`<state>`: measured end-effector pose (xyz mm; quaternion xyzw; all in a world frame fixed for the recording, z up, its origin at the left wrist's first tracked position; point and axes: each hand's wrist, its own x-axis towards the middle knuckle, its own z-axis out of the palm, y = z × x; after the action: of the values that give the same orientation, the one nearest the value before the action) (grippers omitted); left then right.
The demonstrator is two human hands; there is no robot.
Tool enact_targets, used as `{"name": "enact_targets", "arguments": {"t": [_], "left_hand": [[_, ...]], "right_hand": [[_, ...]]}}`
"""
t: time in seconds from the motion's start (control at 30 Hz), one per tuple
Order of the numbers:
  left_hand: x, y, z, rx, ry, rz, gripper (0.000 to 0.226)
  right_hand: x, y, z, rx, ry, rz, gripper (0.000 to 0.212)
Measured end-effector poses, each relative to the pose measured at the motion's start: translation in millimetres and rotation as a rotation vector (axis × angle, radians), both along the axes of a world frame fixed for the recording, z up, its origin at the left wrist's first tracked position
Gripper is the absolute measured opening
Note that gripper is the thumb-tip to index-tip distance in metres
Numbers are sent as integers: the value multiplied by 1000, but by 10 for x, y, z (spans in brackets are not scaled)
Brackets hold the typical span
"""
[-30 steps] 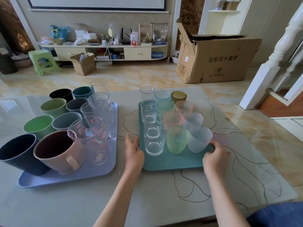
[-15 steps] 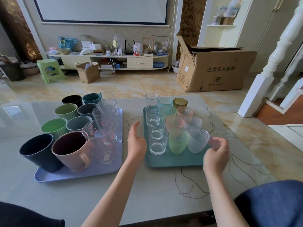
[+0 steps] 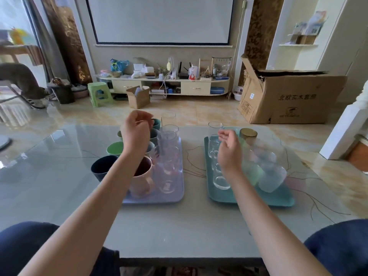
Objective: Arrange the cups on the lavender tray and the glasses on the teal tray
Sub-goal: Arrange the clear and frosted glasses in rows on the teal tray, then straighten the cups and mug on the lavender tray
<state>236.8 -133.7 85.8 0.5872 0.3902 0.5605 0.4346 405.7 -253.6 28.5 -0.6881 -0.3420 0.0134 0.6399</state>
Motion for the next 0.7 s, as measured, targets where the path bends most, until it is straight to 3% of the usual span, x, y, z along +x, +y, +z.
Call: {"name": "enact_targets", "arguments": {"t": [0.27,0.47,0.7], "left_hand": [[-1047,1324,-224,-41,65,195,39],[-1343,2075,-700,-223,72,6,20],[-1037,2621,-1140,-388,196,-265,50]], "right_hand": [[10,1044,-310,-104,176,132,35],[252,1676,-597,-98,304,159,37],[531,2367,-927,-140,401,203,41]]}}
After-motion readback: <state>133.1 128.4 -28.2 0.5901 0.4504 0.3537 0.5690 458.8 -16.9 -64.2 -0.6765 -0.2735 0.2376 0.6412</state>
